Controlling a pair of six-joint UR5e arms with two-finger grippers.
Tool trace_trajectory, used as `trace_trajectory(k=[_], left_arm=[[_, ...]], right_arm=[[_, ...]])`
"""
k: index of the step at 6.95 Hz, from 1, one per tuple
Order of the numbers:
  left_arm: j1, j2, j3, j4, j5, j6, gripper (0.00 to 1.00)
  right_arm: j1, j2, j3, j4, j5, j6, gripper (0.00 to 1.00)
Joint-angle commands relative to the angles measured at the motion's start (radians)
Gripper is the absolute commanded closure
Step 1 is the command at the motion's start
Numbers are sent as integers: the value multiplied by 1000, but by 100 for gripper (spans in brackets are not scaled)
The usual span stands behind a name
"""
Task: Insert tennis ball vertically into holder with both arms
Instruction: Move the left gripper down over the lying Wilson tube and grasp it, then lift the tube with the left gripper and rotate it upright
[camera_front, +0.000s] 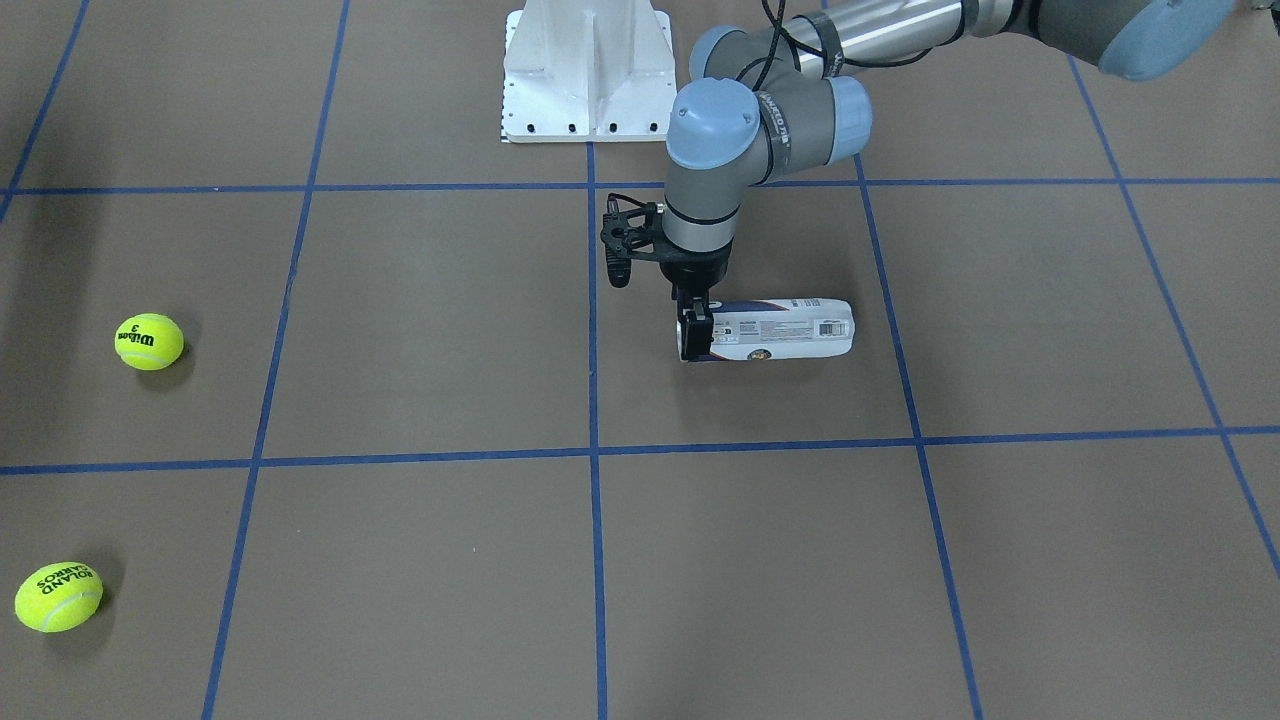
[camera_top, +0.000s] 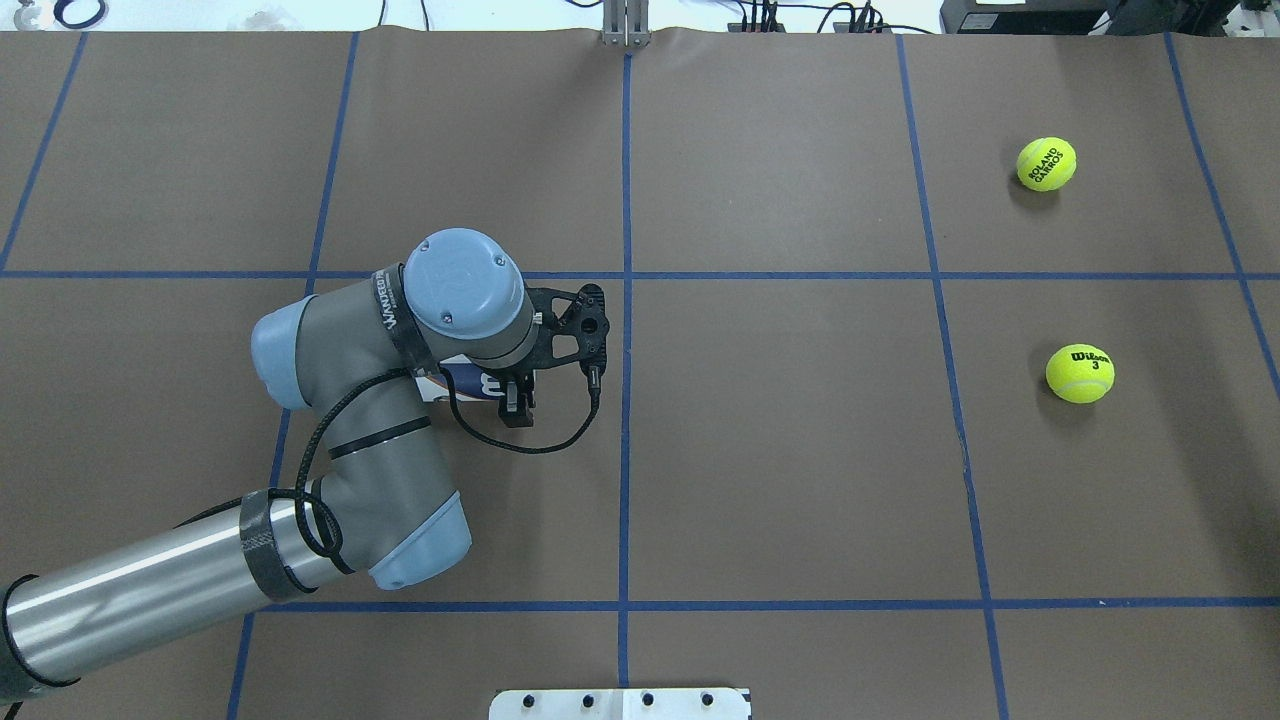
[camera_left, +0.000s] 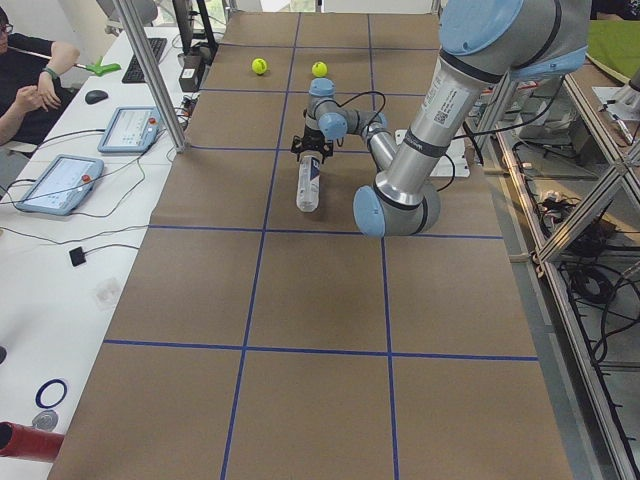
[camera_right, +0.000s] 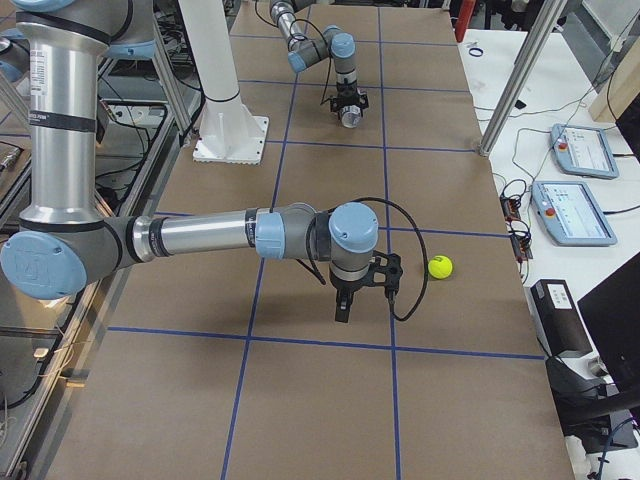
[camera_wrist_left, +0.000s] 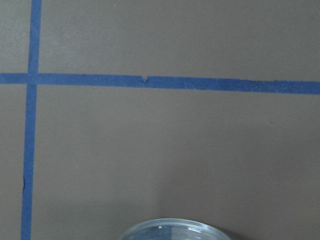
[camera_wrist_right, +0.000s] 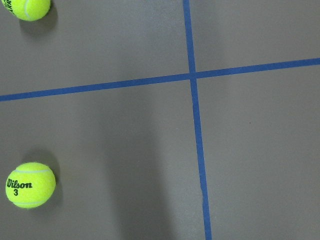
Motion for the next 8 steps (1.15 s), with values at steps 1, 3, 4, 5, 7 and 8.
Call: trace_trajectory(k=[1,3,4,5,7,8], left_arm=[[4,0,6,-1,11,0,1],[6,0,6,1,12,-1,31],[6,-2,4,1,12,-3,44],[2,-18,-11,3,14,-13,53],[-31,-43,-71,1,18,-41,65],[-65,-51,-126,-8,18,-88,65]], right_arm=[[0,2,1,0,0,-1,0],[0,2,1,0,0,-1,0],[0,3,1,0,0,-1,0],[0,5,1,0,0,-1,0],[0,5,2,2,2,-1,0],[0,5,2,2,12,-1,0]])
